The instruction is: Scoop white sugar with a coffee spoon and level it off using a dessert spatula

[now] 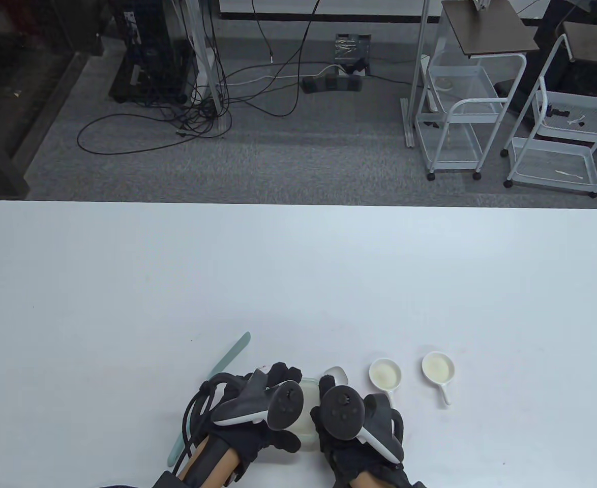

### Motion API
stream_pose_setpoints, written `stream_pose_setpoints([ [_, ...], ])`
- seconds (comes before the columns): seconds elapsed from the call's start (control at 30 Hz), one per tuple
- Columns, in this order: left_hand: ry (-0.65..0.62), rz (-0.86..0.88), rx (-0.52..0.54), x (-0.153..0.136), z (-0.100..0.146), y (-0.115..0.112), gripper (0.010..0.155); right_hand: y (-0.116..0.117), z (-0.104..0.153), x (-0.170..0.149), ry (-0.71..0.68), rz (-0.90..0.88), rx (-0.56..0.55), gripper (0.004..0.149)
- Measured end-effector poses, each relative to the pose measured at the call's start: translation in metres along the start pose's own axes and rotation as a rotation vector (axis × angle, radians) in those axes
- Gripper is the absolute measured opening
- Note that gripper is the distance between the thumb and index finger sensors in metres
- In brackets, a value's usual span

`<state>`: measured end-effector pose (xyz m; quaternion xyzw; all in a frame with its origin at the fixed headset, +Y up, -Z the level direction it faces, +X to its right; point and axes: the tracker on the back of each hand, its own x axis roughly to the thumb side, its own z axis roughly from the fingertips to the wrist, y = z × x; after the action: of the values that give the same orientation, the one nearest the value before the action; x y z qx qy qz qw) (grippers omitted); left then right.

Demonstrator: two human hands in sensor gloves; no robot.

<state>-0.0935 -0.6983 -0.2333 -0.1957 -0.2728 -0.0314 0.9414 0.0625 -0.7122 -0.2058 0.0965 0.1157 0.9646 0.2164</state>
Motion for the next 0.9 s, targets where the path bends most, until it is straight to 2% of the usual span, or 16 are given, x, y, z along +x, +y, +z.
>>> stream_pose_setpoints([
  [0.17,-0.016,0.057,0.006,-0.004,0.000,-0.001,0.114,0.001,0.000,0.000,-0.008,-0.016,-0.005,0.062],
  [0.47,-0.001,0.030,-0.002,-0.002,0.001,-0.002,0.114,0.002,-0.001,-0.002,-0.021,-0.061,-0.008,0.061],
  [0.77,-0.003,-0.006,0.021,-0.004,0.009,-0.003,0.111,0.000,0.000,-0.002,-0.016,-0.004,0.000,0.062],
  [0.83,0.020,0.028,0.042,-0.009,0.015,0.002,0.109,-0.001,0.000,-0.002,-0.022,0.011,-0.011,0.062],
  [0.9,0.040,0.055,0.114,-0.017,0.025,0.009,0.107,-0.005,0.001,-0.002,-0.037,-0.006,-0.045,0.060],
])
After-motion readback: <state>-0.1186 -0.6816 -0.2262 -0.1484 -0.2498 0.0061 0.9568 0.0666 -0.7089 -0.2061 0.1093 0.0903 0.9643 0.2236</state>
